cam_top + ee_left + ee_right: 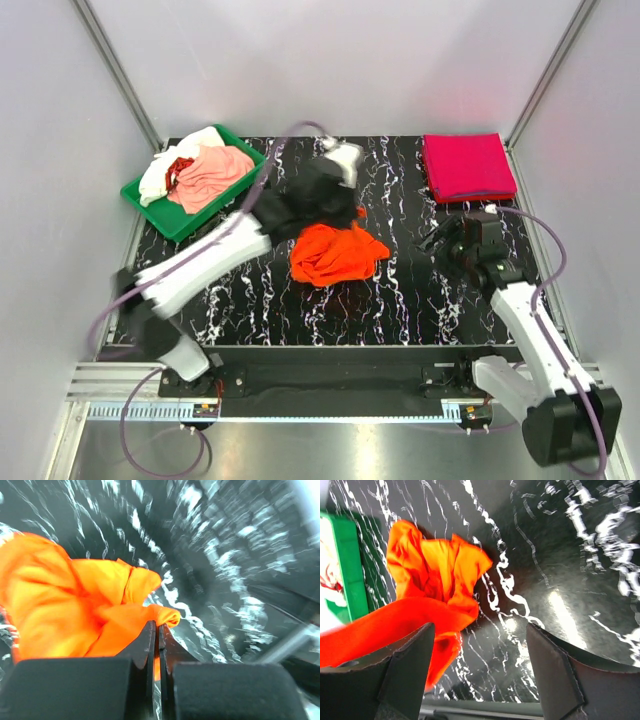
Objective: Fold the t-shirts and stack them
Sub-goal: Flatten the tshirt out
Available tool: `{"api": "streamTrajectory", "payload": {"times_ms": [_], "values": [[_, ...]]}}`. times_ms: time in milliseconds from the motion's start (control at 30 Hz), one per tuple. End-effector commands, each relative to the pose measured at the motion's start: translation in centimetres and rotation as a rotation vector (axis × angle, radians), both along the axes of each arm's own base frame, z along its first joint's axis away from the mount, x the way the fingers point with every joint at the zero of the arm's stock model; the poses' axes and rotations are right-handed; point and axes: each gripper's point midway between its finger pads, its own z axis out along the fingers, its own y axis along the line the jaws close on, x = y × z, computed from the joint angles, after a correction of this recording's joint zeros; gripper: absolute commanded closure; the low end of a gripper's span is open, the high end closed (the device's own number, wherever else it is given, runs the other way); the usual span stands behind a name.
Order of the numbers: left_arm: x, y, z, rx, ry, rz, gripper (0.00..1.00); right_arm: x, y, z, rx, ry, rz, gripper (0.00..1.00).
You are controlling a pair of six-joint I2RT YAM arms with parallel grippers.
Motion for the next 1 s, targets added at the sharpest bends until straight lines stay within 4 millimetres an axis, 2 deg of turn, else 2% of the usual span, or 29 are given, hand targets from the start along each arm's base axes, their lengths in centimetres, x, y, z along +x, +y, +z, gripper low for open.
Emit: {"api": "streamTrajectory", "payload": {"times_ms": [0, 33, 100, 133, 200, 233, 267, 300, 333, 367, 400, 500, 533, 633, 767, 967], "values": [[-2.2, 4.8, 1.3, -0.041, 0.034, 0.015, 1.00, 1.9, 2.0, 0.4, 0.072, -0.043, 0.065, 0.20], [-3.3, 7.1, 0.7, -0.025, 0.048, 0.035, 1.00, 2.3, 2.1, -0.8, 0.076, -0.002, 0.061, 0.21], [-3.5, 10.3, 0.2, -0.011, 0.051, 0.096, 1.00, 2.8, 2.6, -1.9, 0.099, 0.037, 0.054, 0.25], [-4.5, 12.7, -0.2, -0.001, 0.041, 0.132, 1.00, 3.0, 2.9, -3.1, 0.106, 0.080, 0.056, 0.26], [-4.4, 16.2, -0.3, 0.014, 0.019, 0.219, 1.00, 3.5, 4.0, -3.9, 0.136, 0.100, 0.073, 0.28], [-5.2, 18.5, -0.1, 0.019, -0.005, 0.266, 1.00, 3.7, 4.4, -4.9, 0.135, 0.133, 0.077, 0.29], [-4.9, 20.4, 0.0, 0.021, -0.015, 0.323, 1.00, 4.0, 4.9, -5.0, 0.134, 0.134, 0.082, 0.30], [-5.0, 21.5, 0.1, 0.020, -0.026, 0.351, 1.00, 4.4, 5.6, -5.0, 0.125, 0.128, 0.096, 0.30], [-5.6, 22.6, 0.3, 0.006, -0.040, 0.369, 1.00, 4.6, 5.9, -6.2, 0.111, 0.158, 0.100, 0.30], [-5.5, 23.5, 0.4, 0.001, -0.046, 0.396, 1.00, 5.3, 6.2, -6.0, 0.106, 0.153, 0.102, 0.30], [-5.7, 23.9, 0.6, -0.008, -0.054, 0.401, 1.00, 5.6, 6.4, -7.2, 0.090, 0.183, 0.107, 0.30], [-6.0, 24.8, -0.3, 0.007, -0.036, 0.424, 1.00, 7.2, 6.5, -7.6, 0.064, 0.185, 0.107, 0.31], [-6.1, 24.9, -0.8, 0.016, -0.025, 0.422, 1.00, 7.5, 6.5, -8.3, 0.057, 0.205, 0.105, 0.31], [-6.2, 25.2, -1.4, 0.027, -0.015, 0.426, 1.00, 8.9, 7.4, -7.7, 0.088, 0.204, 0.108, 0.39], [-6.4, 25.6, -1.6, 0.029, -0.018, 0.432, 1.00, 9.7, 8.2, -7.2, 0.109, 0.202, 0.104, 0.45], [-6.7, 25.2, -1.7, 0.004, -0.017, 0.414, 1.00, 10.7, 9.2, -7.4, 0.126, 0.219, 0.109, 0.46]]}}
